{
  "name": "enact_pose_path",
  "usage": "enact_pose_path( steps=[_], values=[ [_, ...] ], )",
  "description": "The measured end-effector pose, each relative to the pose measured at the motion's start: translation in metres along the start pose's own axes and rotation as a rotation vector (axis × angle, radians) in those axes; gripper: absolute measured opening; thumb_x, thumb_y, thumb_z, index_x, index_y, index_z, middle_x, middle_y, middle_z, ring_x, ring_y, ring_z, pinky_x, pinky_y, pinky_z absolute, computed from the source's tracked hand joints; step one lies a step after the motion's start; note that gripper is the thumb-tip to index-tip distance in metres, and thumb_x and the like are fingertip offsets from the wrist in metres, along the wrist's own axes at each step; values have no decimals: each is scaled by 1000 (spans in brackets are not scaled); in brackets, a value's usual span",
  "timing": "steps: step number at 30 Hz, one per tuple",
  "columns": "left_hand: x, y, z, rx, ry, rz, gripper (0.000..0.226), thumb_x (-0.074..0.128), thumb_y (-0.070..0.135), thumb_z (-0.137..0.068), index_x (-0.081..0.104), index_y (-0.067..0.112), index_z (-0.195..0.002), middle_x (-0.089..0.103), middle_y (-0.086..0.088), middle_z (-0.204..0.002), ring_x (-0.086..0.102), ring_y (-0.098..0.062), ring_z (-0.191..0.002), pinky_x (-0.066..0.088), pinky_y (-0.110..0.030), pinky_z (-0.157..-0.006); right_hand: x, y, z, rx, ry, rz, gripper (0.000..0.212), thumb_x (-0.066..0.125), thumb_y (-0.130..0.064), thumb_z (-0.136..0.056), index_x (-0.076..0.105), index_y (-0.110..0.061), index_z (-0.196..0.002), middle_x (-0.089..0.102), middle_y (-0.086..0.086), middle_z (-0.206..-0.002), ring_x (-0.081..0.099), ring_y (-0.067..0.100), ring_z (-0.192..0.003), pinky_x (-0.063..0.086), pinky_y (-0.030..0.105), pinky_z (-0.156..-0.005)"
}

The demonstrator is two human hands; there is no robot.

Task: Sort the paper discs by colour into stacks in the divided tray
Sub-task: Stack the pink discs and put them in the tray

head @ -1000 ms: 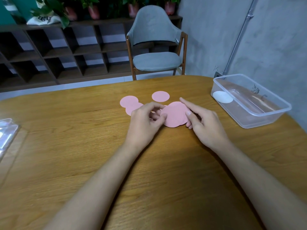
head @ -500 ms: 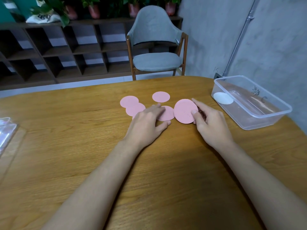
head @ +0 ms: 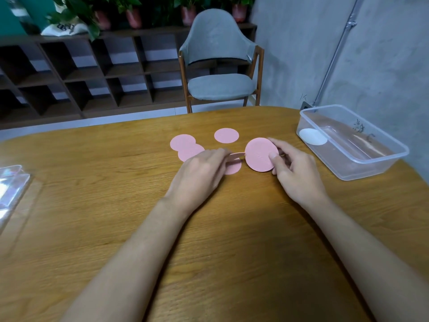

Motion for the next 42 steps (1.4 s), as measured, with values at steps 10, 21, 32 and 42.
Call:
enact_pose_path(
  steps=[10, 21, 32, 42],
  values=[
    [2, -31, 5, -422, 148, 523, 19, 74, 3, -86, 77, 15, -100, 77, 3, -88, 67, -12, -74, 56, -19, -67, 0, -2, 1, 22, 4, -53, 48, 55, -15, -105, 51, -31, -150, 66, -11, -100, 62, -3, -74, 42, 2, -69],
    [14, -27, 3, -443, 122, 561, 28, 85, 16, -85, 80, 19, -113, 71, 10, -94, 70, -5, -81, 58, -20, -81, 21, -19, 8, -76, -167, -144, 44, 44, -16, -109, 52, -32, -149, 67, 3, -89, 63, 12, -79, 52, 23, -82],
    [26, -26, 2, -285, -134, 115, 55, 76, 51, -88, 67, 22, -134, 70, 5, -131, 60, -16, -122, 50, -35, -100, 8, -13, 5, -59, -60, 23, 45, 53, -17, -106, 52, -26, -150, 55, -18, -102, 51, -5, -94, 34, -3, -81],
    [17, -13, 3, -86, -200, 7, 35, 53, 49, -104, 75, 23, -111, 78, 3, -100, 68, -22, -94, 55, -40, -75, 6, -8, 3, -31, -33, -1, 43, 53, -17, -105, 54, -28, -148, 55, -14, -106, 51, 3, -106, 40, 15, -92]
  ],
)
Point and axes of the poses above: each hand's wrist, its own z-axis away from the middle knuckle, its own x-axis out of the palm, y = z × x, the point moved 9 cm from there along -z, towards the middle knuckle
